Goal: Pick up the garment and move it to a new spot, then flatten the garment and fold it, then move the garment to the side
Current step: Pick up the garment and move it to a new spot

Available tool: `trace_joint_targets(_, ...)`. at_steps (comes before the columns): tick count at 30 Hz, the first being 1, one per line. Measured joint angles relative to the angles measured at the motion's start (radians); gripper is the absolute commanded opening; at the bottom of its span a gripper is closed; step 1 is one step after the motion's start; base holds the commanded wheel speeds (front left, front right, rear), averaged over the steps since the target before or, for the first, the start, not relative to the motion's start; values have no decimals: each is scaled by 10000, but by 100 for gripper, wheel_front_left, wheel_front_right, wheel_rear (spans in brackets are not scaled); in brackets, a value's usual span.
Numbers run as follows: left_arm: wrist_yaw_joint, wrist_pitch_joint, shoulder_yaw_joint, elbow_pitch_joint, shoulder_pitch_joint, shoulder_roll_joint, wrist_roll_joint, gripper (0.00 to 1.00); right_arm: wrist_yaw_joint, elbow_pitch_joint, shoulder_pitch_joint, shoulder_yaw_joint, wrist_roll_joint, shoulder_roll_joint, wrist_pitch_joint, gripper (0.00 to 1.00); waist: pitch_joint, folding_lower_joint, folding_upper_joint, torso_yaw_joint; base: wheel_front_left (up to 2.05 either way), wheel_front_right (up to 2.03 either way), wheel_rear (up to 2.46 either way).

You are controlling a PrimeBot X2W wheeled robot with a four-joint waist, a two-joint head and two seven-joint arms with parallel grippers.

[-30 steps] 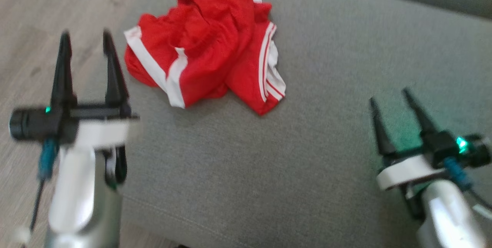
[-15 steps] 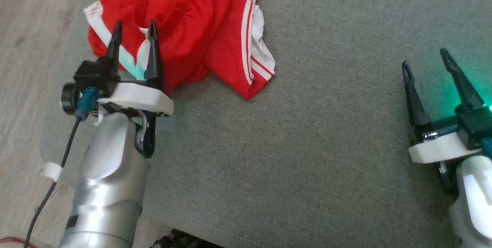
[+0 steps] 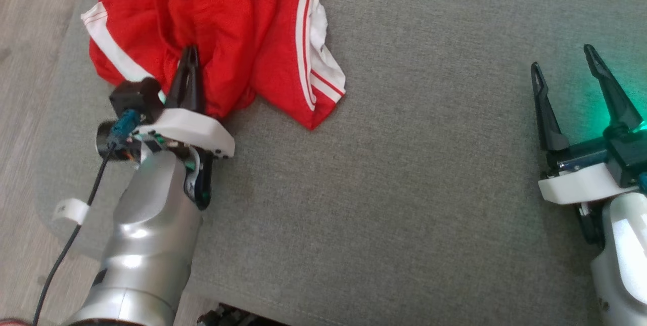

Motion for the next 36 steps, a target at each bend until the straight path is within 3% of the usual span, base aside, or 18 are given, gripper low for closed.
trace_joint_targets(1, -6, 2, -71, 284, -44, 0, -100, 0, 0, 0, -23, -2, 0, 0, 0, 100, 1, 0, 0, -22, 0, 0, 0)
trace_joint_targets(5, -182, -2, -418, 1185, -362, 4, -489, 0, 0, 63, -111, -2, 2, 4, 0, 100, -46, 0, 0, -86, 0, 0, 0)
trace_joint_targets(9, -146, 6, -502, 1099, -515, 2, -493, 0, 0, 167, -112, -12, 2, 35, 0, 100, -159, 0, 0, -104, 0, 0, 0)
trace_joint_targets(14, 282, 12, -226, -1218, -278, 107, 376, 0, 0, 477, -10, 4, 35, 228, 4, 100, -610, 1, 0, -145, 0, 0, 0)
trace_joint_targets(22, 132, 12, 63, -3977, 303, 1066, 1446, 0, 0, 683, 147, 255, 288, 1103, 13, 100, -1673, -1, 0, -603, 0, 0, 0)
trace_joint_targets(26, -194, 125, -182, -4846, 78, 1829, 1845, 0, 0, 757, 179, 403, 550, 1580, 13, 100, -2344, -2, 0, -1317, 0, 0, 0)
trace_joint_targets(30, -412, 894, -587, -5779, -570, 2357, 1889, 0, 0, 752, 366, 430, 823, 1732, 15, 100, -2784, -2, 0, -2152, 0, 0, 0)
trace_joint_targets(36, -533, 1948, -1511, -7171, -1793, 2617, 1580, 0, 0, 464, 394, 681, 1787, 1776, 15, 100, -3272, -2, 0, -3647, 0, 0, 0)
